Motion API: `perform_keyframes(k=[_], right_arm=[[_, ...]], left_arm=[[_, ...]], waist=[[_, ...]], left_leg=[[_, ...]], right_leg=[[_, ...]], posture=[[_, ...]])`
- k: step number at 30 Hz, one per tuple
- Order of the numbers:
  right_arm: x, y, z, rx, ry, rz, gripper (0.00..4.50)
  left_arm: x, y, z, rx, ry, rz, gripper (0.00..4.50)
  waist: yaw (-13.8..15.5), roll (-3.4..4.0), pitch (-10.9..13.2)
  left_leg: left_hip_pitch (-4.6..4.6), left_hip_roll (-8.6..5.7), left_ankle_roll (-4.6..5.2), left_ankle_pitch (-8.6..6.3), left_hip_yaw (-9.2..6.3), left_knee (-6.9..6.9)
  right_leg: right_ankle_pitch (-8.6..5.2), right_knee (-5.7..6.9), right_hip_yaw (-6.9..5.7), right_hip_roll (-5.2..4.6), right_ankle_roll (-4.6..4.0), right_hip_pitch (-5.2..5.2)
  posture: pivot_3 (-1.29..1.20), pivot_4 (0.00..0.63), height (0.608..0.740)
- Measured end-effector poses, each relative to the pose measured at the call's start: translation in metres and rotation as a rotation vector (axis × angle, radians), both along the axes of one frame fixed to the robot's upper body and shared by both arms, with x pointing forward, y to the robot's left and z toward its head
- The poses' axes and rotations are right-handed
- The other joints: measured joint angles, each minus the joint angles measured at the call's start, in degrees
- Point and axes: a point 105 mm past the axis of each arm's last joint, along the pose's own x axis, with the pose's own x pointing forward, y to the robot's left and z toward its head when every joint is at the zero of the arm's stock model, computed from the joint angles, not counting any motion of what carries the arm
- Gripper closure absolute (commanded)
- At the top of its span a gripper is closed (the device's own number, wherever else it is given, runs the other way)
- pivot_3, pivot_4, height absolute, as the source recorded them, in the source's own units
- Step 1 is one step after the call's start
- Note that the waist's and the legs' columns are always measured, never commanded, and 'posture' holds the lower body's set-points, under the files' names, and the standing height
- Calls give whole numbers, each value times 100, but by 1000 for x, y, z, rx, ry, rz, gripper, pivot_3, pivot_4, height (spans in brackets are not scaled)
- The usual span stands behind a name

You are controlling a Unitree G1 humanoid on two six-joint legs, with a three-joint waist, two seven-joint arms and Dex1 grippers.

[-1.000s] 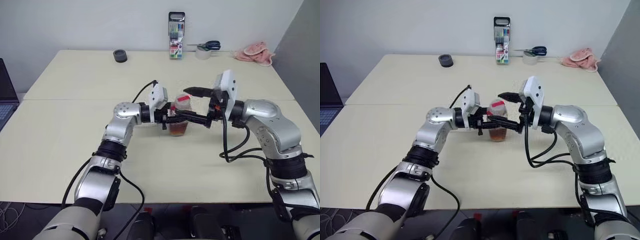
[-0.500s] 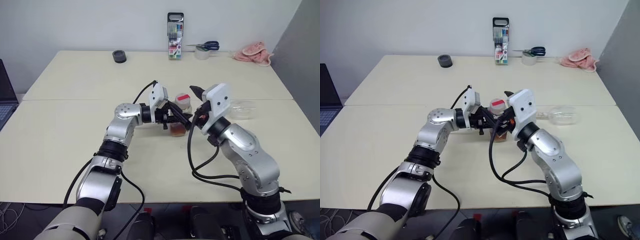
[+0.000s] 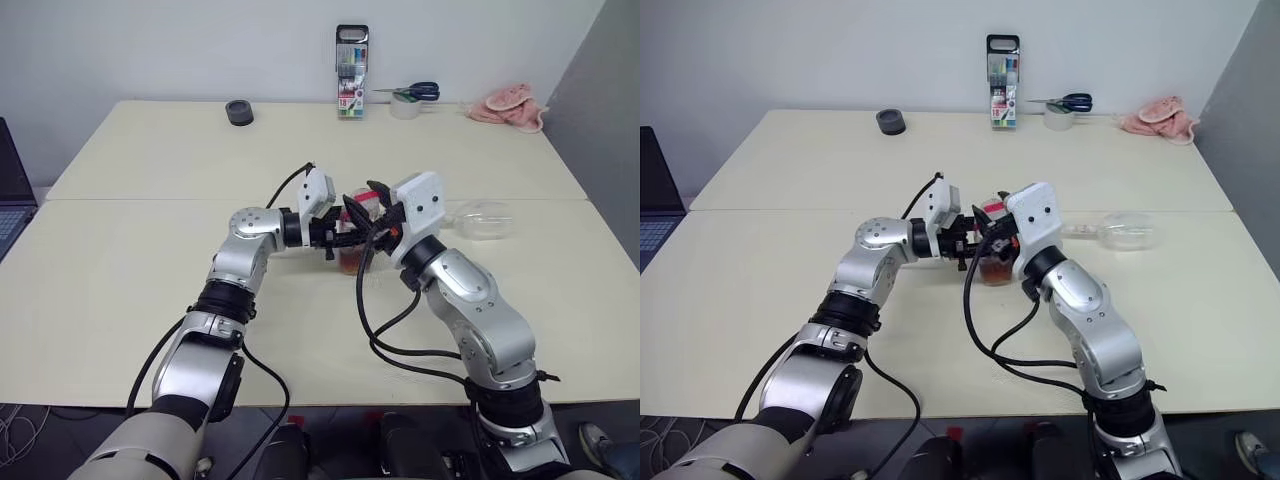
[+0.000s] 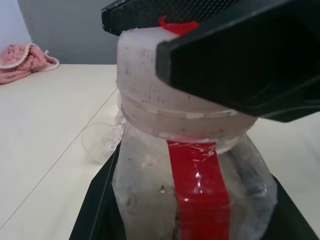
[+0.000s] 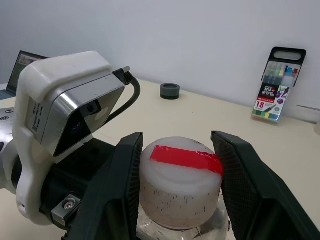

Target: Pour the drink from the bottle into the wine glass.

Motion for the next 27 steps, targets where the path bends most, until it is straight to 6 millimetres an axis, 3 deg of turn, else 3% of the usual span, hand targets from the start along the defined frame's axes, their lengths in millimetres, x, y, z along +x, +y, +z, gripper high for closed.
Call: perform_keyframes(k=[5, 11, 14, 21, 27], right_arm=[[-3, 0, -2, -32, -10, 73, 2662], [-6, -20, 0, -269, 63, 515, 2662], [-7, -27, 7, -248, 129, 605, 2662], [-2, -30, 14, -154, 87, 485, 299], [-13, -28, 22, -180, -11, 395, 286]], left_arm=[[-3, 2, -1, 15, 2, -31, 2787], [-19, 0, -7, 97, 3, -180, 2794], [-21, -5, -2, 109, -13, -217, 2795], [-14, -2, 4, 86, -44, -161, 2810], [-12, -2, 4, 78, -49, -142, 2810]], waist=[[-1, 0, 0], [-2, 0, 1], [-3, 0, 1], [-7, 0, 1], [2, 0, 1]], left_leg=[[0, -1, 0, 0, 1, 0], [7, -2, 24, -12, 2, 1], [6, 4, 24, -12, -2, -1], [2, 2, 21, -11, -1, 1], [0, -1, 7, -3, -1, 1]], right_leg=[[0, -1, 0, 0, 0, 2], [0, -5, -5, 2, 0, 12], [0, -4, -8, 3, 0, 11], [0, -2, -3, -2, 0, 5], [0, -3, -2, -3, 0, 5]], posture=[[0, 150, 740], [0, 150, 740], [0, 150, 740], [0, 150, 740], [0, 150, 740]])
